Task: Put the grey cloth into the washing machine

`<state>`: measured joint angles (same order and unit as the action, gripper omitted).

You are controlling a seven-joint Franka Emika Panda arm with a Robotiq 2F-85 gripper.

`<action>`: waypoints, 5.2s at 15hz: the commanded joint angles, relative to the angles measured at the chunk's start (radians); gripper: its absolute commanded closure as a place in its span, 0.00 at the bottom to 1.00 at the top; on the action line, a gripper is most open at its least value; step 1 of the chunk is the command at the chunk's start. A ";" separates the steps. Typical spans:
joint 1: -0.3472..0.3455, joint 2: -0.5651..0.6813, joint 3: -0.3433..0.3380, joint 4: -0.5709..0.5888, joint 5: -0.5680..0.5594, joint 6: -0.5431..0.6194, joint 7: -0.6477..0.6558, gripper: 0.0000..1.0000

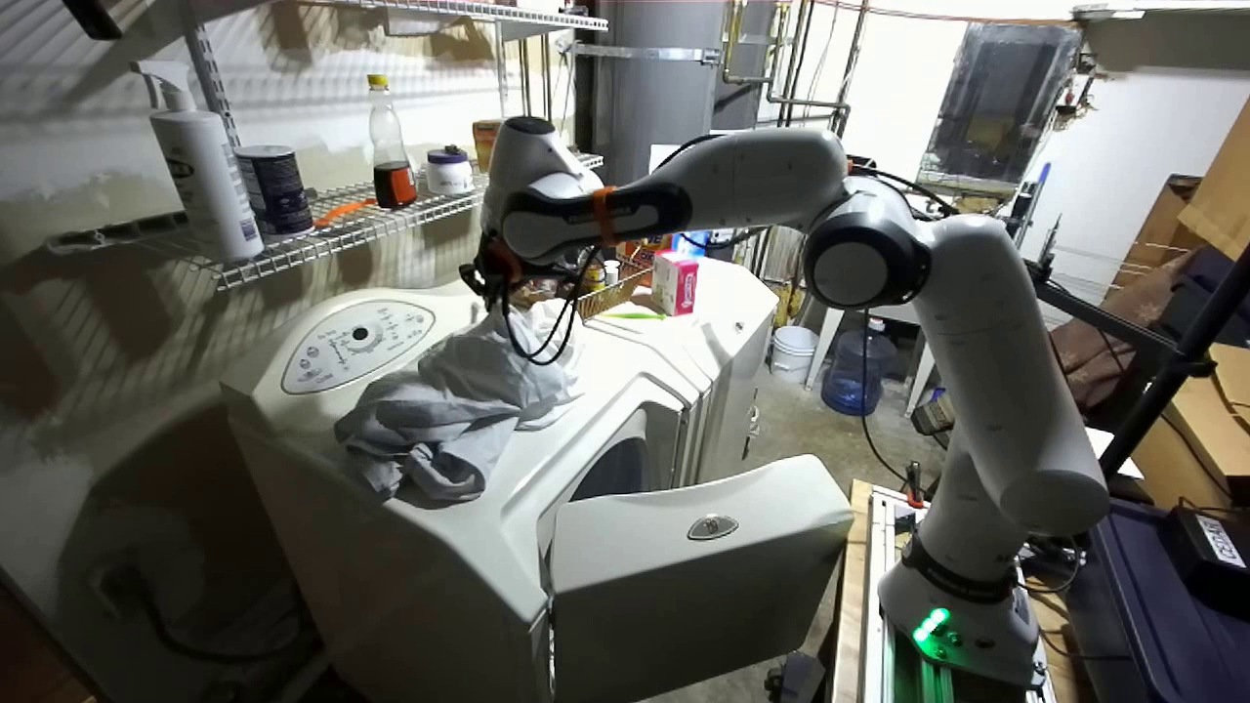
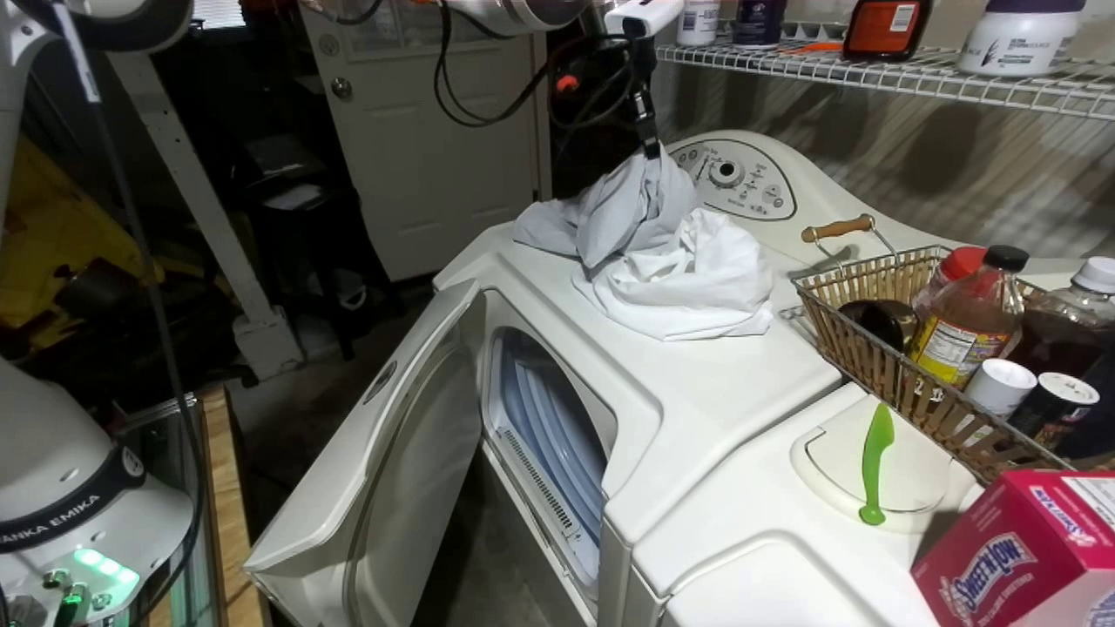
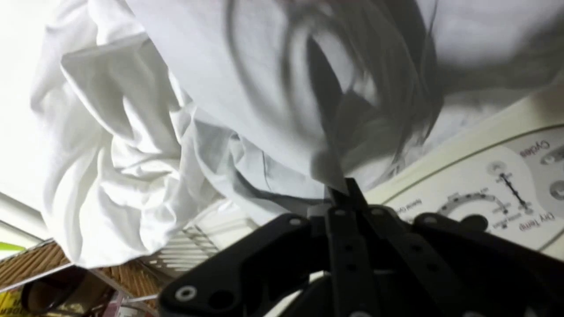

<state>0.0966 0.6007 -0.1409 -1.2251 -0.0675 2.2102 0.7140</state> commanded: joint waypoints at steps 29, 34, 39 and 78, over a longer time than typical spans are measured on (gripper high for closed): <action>-0.017 0.211 0.057 0.024 0.036 -0.009 -0.055 0.00; -0.044 0.228 0.143 0.048 0.184 0.044 -0.141 0.00; -0.038 0.165 0.182 0.054 0.257 0.069 -0.236 0.00; 0.476 0.197 -0.085 0.081 -0.428 -0.192 -0.396 0.00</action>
<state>0.5647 0.7846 -0.2084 -1.1501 -0.4730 2.0136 0.2948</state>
